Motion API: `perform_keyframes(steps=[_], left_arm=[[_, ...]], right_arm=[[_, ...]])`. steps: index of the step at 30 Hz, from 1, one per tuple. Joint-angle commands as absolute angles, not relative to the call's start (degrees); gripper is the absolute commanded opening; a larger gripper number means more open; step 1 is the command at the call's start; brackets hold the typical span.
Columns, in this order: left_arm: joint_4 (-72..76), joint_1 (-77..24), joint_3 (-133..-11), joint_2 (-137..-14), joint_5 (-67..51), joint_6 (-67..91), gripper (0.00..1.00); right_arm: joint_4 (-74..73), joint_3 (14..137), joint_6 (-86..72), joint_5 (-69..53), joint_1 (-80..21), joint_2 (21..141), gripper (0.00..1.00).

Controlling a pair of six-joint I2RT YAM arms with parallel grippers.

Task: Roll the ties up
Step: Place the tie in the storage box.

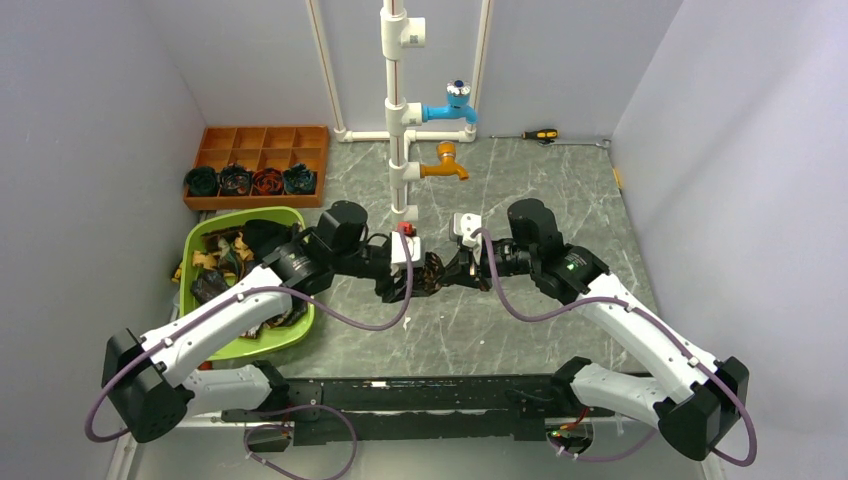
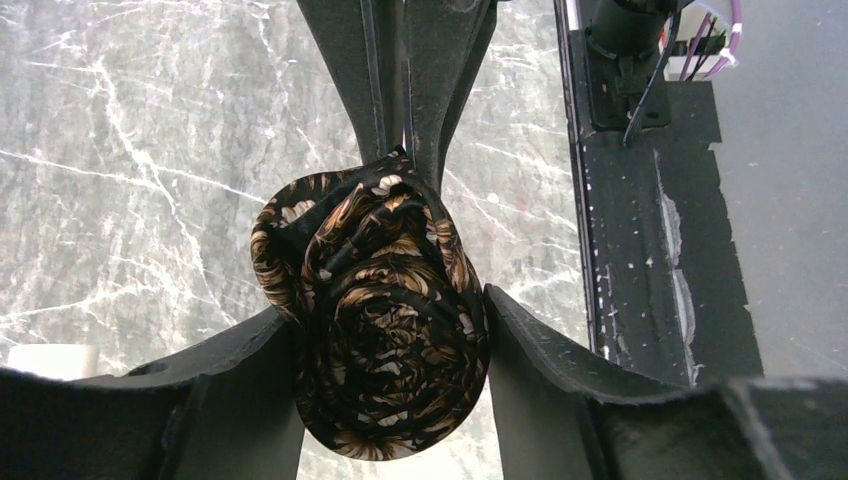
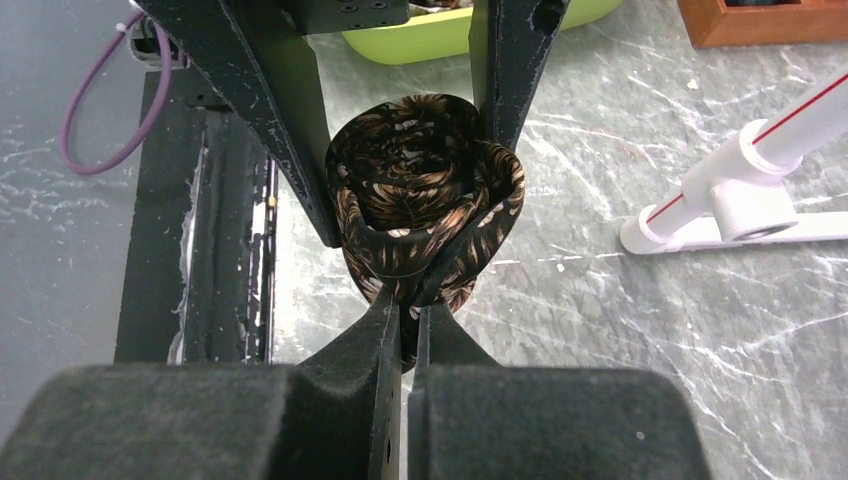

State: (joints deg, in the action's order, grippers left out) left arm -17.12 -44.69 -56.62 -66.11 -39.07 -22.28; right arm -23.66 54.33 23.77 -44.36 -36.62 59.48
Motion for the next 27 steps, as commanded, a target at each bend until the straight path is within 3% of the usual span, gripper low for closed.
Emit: perform_keyframes(steps=[1, 4, 8, 16, 20, 24, 25, 27], left_arm=[[-19.3, -45.9, -59.1, -67.6, -38.7, -24.2, 0.64], [-19.5, -46.3, -59.3, -67.8, -38.3, -24.8, 0.74], [-20.2, -46.8, -59.4, -68.5, -38.0, -25.1, 0.72], [-19.6, -46.8, -59.5, -67.9, -38.4, -24.4, 0.48], [-19.3, -46.8, -59.4, -67.3, -39.3, -24.4, 0.23], [-19.4, -46.7, -59.1, -66.7, -39.9, -23.9, 0.06], [-19.4, -46.6, -59.0, -66.5, -40.0, -23.6, 0.02], [-19.5, -46.3, -58.9, -66.1, -39.3, -22.3, 0.00]], right_arm=[[-18.6, 55.0, 23.3, -44.2, -36.8, 58.2, 0.00], [-18.4, 54.9, 23.2, -44.1, -36.8, 58.1, 0.00], [-18.5, 54.9, 23.2, -44.0, -36.8, 58.3, 0.00], [-19.1, 54.7, 23.9, -44.1, -36.9, 58.3, 0.00], [-19.4, 55.1, 24.1, -44.2, -36.9, 58.7, 0.00], [-19.9, 55.3, 24.1, -43.6, -36.8, 58.9, 0.00], [-19.9, 55.3, 24.2, -43.5, -36.8, 59.0, 0.01], [-20.0, 55.5, 23.7, -42.8, -36.8, 59.0, 0.14]])
